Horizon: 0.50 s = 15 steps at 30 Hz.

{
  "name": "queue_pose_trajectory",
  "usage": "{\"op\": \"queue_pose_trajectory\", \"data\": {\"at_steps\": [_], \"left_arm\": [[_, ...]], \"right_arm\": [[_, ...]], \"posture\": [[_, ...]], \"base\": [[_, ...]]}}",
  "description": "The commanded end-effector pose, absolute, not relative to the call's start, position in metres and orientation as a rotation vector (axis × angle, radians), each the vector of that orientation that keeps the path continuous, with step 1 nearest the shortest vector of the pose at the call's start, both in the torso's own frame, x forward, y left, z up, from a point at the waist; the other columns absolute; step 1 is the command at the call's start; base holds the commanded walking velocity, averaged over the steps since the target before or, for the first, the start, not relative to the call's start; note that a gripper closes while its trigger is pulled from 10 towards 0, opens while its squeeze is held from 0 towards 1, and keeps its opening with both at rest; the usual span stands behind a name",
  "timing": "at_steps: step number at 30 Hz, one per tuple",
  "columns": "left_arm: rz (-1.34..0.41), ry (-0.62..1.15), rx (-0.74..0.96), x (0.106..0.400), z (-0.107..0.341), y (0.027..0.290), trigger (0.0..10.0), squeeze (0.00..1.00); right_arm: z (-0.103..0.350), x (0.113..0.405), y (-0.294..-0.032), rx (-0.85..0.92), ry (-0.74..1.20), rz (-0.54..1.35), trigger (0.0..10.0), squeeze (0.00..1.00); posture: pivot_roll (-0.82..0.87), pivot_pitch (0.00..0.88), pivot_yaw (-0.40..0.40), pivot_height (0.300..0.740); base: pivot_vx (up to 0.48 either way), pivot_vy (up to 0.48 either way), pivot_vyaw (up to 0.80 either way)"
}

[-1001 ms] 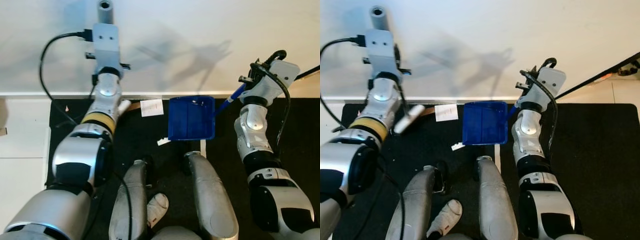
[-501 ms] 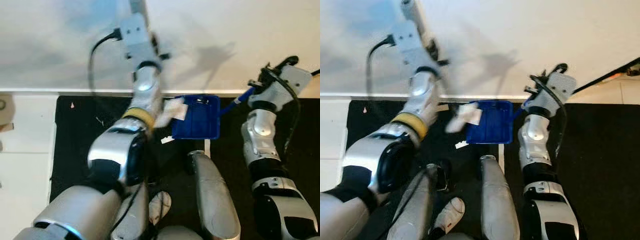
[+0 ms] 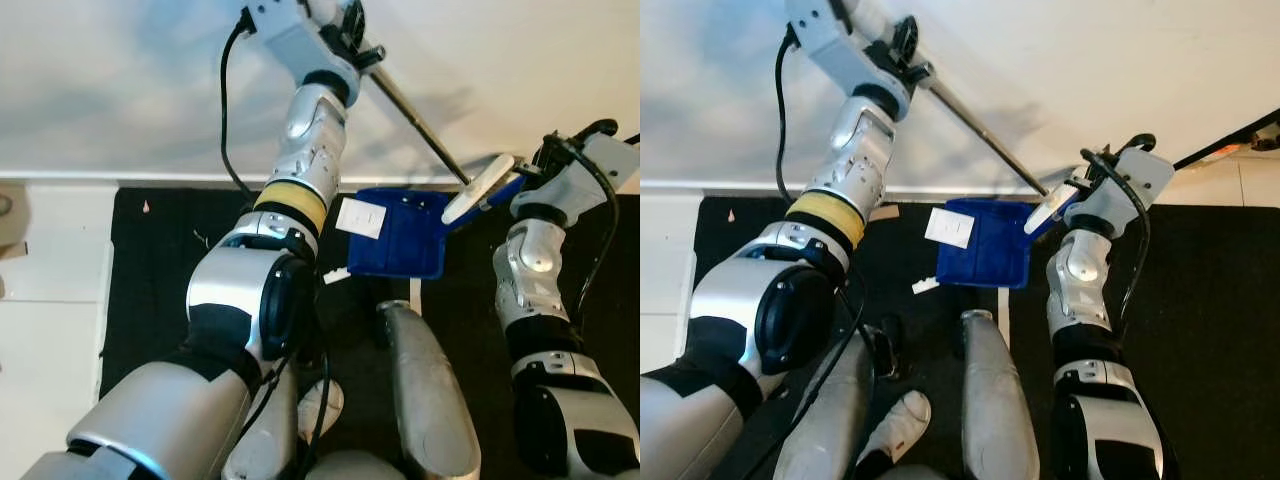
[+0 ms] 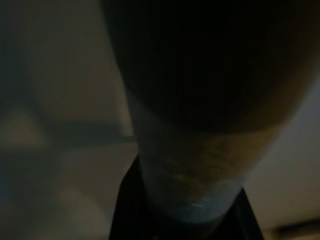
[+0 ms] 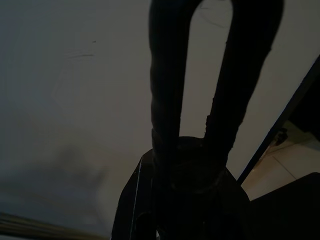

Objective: Sweep floor

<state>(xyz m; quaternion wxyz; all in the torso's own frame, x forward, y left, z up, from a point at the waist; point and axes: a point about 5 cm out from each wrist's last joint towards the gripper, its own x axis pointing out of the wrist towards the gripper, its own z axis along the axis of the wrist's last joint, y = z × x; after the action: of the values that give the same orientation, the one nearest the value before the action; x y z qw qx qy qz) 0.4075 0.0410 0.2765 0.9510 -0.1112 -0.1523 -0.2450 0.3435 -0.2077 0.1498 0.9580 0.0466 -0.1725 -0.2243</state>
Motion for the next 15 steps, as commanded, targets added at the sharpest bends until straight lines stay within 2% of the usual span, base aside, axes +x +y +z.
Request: {"op": "queue_pose_trajectory", "data": {"at_steps": [1,3,4,6,7,8,11,15], "left_arm": [[-0.486,-0.384,0.028,0.41,0.283,0.08,10.0,0.0],[-0.454,-0.369,0.111,0.412,0.28,0.108,10.0,0.0],[-0.445,-0.348,0.207,0.412,0.276,0.121,10.0,0.0],[-0.441,-0.332,0.274,0.412,0.273,0.128,10.0,0.0],[-0.427,-0.281,0.42,0.411,0.264,0.145,10.0,0.0],[-0.427,-0.281,0.42,0.411,0.264,0.145,10.0,0.0],[-0.291,-0.285,0.536,0.409,0.258,0.171,10.0,0.0],[-0.094,-0.315,0.451,0.406,0.242,0.19,10.0,0.0]], "right_arm": [[0.118,0.334,-0.209,0.077,-0.222,-0.462,10.0,0.0],[0.116,0.334,-0.209,0.081,-0.216,-0.46,10.0,0.0],[0.115,0.333,-0.208,0.082,-0.212,-0.46,10.0,0.0],[0.114,0.333,-0.208,0.082,-0.21,-0.459,10.0,0.0],[0.113,0.333,-0.208,0.083,-0.207,-0.461,10.0,0.0],[0.113,0.333,-0.208,0.083,-0.207,-0.461,10.0,0.0],[0.113,0.333,-0.208,0.085,-0.207,-0.463,10.0,0.0],[0.115,0.333,-0.207,0.087,-0.215,-0.46,10.0,0.0]], "posture": [[-0.06,0.464,-0.005,0.74],[-0.06,0.464,-0.006,0.74],[-0.06,0.466,-0.003,0.74],[-0.06,0.466,-0.003,0.74],[-0.06,0.466,-0.001,0.74],[-0.06,0.466,-0.001,0.74],[-0.06,0.466,0.0,0.74],[-0.07,0.487,-0.01,0.74]], "base": [[0.0,0.0,0.0],[0.0,0.0,0.0],[0.0,0.0,0.0],[0.0,0.0,0.0],[0.0,0.0,0.0],[0.0,0.0,0.0],[0.0,0.0,0.0],[0.0,0.0,0.0]]}}
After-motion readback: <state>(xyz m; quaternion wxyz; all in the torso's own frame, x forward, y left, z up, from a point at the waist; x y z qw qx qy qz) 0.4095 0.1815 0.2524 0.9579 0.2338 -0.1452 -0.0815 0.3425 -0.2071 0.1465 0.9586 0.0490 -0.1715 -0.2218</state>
